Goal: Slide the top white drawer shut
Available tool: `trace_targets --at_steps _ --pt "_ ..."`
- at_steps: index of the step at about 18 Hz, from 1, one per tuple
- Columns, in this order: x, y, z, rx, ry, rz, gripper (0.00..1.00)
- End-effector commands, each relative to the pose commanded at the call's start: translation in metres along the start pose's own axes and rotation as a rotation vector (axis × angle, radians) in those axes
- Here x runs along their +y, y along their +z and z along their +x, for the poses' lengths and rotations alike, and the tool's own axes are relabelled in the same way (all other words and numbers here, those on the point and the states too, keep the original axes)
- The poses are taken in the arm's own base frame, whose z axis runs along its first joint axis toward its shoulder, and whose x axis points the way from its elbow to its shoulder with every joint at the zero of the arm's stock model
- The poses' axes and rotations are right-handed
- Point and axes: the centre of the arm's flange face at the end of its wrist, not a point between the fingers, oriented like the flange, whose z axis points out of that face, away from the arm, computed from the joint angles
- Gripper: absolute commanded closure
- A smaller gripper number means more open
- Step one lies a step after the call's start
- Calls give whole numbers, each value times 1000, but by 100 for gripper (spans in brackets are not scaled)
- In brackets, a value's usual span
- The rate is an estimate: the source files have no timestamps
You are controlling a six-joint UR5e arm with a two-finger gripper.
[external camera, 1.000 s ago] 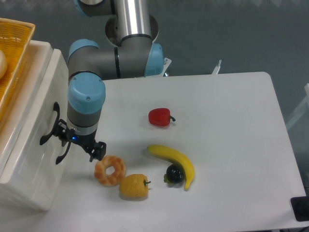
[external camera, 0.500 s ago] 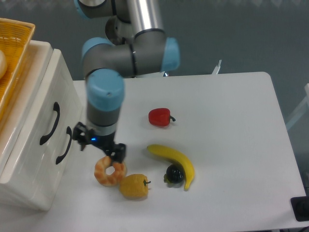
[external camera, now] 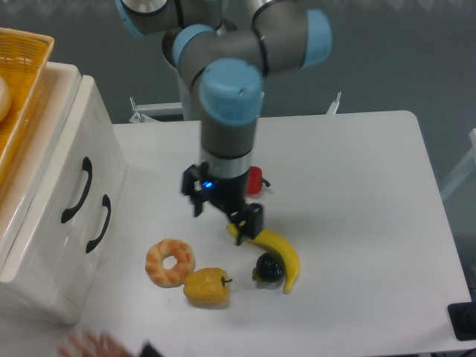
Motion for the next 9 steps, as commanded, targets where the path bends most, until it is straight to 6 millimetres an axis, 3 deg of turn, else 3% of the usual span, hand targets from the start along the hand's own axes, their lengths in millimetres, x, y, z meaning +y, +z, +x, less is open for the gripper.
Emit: trace_targets --at_steps 5,9 --pt "64 -24 -19 -3 22 -16 0" --pt "111 -40 -32 -6 141 -27 0"
